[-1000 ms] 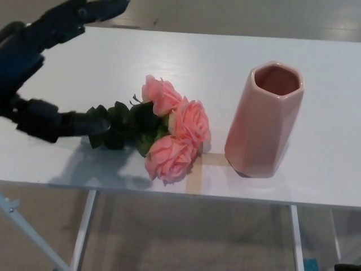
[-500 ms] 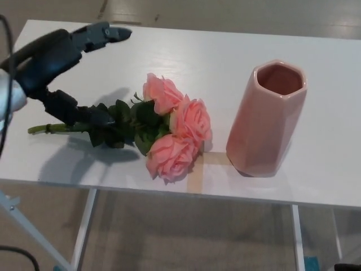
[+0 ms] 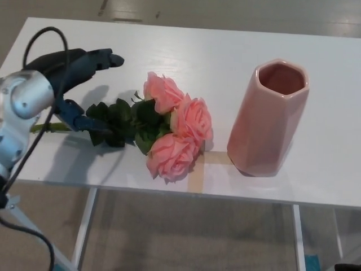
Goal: Use the left hand to pick up the rose and then lift and insert it into the pink vase.
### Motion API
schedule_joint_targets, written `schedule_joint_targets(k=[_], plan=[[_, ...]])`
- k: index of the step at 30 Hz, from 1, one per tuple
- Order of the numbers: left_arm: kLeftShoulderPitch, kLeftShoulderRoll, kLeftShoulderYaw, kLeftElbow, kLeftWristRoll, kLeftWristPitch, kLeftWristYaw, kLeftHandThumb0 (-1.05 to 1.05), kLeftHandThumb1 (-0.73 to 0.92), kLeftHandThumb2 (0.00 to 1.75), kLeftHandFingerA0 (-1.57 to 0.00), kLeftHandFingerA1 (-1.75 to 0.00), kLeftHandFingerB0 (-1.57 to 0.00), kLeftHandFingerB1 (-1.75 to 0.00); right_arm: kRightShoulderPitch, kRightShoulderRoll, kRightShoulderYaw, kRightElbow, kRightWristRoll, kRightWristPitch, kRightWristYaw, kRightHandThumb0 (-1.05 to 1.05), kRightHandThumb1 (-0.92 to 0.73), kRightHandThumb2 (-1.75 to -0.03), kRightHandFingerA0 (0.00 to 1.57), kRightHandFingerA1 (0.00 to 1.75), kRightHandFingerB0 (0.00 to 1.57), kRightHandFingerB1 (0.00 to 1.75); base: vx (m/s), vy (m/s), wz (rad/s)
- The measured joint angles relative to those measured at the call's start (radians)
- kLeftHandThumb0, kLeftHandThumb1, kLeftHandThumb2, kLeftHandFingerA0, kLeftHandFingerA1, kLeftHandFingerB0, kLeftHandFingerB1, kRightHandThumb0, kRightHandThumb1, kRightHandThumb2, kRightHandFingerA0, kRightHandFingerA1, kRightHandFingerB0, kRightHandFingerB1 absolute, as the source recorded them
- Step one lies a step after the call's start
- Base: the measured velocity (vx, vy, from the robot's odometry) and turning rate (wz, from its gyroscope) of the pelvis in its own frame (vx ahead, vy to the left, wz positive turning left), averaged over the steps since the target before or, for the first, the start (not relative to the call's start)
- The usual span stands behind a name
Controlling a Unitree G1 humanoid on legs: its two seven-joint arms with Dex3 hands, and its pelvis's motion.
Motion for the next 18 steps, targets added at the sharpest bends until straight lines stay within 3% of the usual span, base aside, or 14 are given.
schedule_joint_targets(k=[11,12,18], plan=[[-0.031,-0.078,-0.061,0.054,0.079,0.005,0.018,-0.62,0.42,0.55,0.0,-0.2,-0.07,-0.26,0.0,0.001,0.0,0.0,0.0,0.0,-0.003,-0.31,-0.65,-0.59,0.65,0.49,0.54,0.43,0.0,0.0,0.0],[-0.031,-0.082,-0.064,0.054,0.082,0.005,0.019,-0.61,0.35,0.64,-0.02,-0.15,-0.08,-0.25,0.0,0.001,-0.001,0.0,0.0,0.0,-0.004,-0.31,-0.65,-0.59,0.64,0.49,0.54,0.43,0.0,0.0,0.0],[-0.031,-0.115,-0.082,0.065,0.113,0.004,0.028,-0.61,0.36,0.65,-0.03,-0.14,-0.08,-0.25,0.0,0.003,-0.008,0.0,0.002,0.0,-0.004,-0.3,-0.65,-0.59,0.64,0.49,0.54,0.43,0.0,0.0,0.0]])
